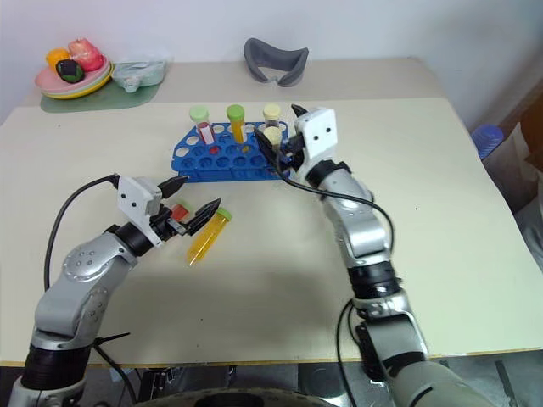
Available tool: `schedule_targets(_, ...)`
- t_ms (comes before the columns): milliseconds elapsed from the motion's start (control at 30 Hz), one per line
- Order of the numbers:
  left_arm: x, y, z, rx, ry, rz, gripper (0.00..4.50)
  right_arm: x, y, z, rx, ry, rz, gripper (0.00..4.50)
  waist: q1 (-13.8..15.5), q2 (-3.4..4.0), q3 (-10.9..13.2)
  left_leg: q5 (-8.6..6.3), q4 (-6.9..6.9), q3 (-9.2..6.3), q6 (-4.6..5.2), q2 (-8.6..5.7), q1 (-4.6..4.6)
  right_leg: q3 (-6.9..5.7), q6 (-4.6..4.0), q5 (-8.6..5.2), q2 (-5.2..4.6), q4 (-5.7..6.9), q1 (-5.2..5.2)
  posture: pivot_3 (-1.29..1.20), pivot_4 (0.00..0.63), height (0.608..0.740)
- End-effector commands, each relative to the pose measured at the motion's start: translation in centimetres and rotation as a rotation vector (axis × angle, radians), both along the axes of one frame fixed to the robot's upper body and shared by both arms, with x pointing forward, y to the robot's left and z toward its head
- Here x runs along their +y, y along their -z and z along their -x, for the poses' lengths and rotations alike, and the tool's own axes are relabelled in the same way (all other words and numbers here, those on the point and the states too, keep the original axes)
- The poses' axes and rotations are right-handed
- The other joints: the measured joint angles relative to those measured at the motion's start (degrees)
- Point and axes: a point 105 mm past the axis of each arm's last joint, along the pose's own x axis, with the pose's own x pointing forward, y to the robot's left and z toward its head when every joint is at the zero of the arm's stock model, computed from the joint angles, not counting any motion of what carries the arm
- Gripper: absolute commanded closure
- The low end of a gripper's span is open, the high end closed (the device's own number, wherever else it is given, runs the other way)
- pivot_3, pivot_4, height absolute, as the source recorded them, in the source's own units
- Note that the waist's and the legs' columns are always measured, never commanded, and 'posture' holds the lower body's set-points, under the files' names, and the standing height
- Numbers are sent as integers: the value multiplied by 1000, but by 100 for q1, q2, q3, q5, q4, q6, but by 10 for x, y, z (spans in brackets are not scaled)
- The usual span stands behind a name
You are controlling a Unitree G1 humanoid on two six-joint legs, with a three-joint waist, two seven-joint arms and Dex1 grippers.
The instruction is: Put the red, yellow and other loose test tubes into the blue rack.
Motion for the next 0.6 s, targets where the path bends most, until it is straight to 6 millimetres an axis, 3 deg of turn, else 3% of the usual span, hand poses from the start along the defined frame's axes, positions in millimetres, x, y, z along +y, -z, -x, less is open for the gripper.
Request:
schedule_targets(33, -8, -16, 5, -40, 46, -31, 0, -7, -10, 27, -8, -133, 109, 70, -1, 0, 0, 0, 0, -1, 0, 0, 0, -1, 0, 0, 1, 0, 1, 0, 150, 740)
schedule_targets(200, -20, -16, 4, 51, 115, -150, 0, -23, 5, 53, 63, -241, 301, 70, -14, 0, 0, -1, -1, -1, 3, 1, 7, 2, 0, 0, 6, 1, 3, 0, 150, 740)
schedule_targets(433, -31, -31, 2, 177, 136, -311, 0, -38, 30, 86, 160, -394, 516, 70, 29, -5, 2, -9, 8, -3, 18, -2, 3, 0, 2, -1, 3, -15, 16, 0, 150, 740)
schedule_targets(600, -20, -15, -1, 525, 62, -507, 0, -43, 32, 98, 190, -464, 574, 70, 19, -11, 7, -9, 13, -6, 19, -1, 6, -2, 1, -1, 7, -10, 19, 0, 150, 740)
